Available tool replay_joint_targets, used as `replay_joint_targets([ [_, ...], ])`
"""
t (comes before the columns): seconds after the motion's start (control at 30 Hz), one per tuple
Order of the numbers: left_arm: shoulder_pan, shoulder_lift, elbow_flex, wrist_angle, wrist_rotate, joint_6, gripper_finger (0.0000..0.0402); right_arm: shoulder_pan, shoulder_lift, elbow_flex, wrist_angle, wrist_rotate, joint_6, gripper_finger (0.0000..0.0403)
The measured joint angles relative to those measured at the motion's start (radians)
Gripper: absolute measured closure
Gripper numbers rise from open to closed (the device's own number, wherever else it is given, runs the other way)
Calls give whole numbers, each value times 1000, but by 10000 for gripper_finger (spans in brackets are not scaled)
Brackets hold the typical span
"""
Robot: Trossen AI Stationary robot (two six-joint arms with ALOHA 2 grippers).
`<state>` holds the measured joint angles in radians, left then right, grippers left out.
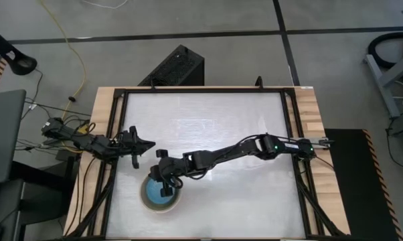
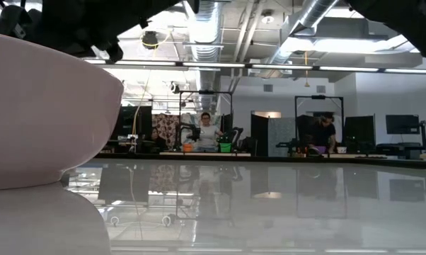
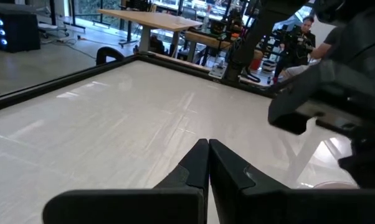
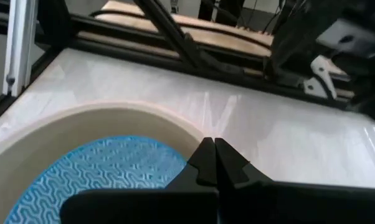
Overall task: Nest bowls inside each other by size order
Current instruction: Adjust the blue bowl
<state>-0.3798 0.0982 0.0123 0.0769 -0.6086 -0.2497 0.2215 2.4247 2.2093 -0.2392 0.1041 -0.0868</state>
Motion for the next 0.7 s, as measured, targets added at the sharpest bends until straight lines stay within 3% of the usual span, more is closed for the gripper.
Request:
replay_joint_targets([
  [0.7,0,0,0,0,2,-10,401,-7,9,26,-62,-26,35,401],
])
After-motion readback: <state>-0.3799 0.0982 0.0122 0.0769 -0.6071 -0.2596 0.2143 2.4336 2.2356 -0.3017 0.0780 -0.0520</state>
